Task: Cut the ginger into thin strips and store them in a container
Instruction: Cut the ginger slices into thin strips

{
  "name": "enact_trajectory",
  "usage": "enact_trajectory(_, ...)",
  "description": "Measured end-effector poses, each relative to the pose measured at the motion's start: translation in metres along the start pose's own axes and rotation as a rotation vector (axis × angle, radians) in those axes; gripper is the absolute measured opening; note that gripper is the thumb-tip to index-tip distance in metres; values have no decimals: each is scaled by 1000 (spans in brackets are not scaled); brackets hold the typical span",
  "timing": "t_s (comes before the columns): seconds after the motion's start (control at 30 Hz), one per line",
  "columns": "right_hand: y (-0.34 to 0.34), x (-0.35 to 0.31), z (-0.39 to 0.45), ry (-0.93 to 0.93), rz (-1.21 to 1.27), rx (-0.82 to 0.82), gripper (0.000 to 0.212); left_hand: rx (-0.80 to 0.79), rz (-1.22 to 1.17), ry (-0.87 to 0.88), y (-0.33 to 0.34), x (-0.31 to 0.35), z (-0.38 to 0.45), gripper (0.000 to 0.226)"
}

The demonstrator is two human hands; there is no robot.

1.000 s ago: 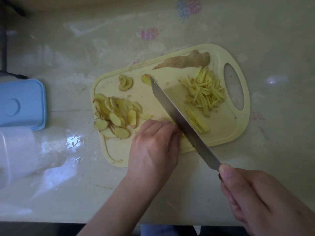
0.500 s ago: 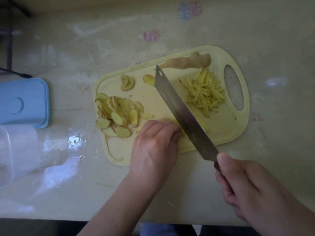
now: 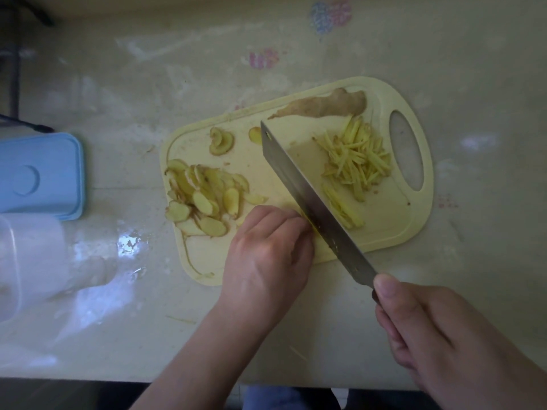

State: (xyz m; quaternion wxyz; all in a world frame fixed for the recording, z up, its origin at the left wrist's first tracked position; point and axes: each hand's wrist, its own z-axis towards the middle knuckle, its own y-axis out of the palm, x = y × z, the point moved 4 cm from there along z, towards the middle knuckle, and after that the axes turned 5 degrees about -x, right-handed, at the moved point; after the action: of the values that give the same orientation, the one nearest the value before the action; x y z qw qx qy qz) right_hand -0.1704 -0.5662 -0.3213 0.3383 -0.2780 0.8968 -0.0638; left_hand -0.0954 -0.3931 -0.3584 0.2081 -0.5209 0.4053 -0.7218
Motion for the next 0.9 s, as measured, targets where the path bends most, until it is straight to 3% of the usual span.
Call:
enact_trajectory(0.2,0,-2,1,-7,-60,18,83,-2,-9,28,0,-2,0,6)
enact_trajectory(0.4,1,-2,5,-32,-61,12,98,-14,-6,50,0,-3,0,8)
enact_trajectory(0.77,1,-8,29,-138,-15,92,76,-49,47,91,3,-1,-7,8)
enact_trajectory(0.9,-7,-6,29,-135,35,63,78,-58,76,84,7,-1,-16,16)
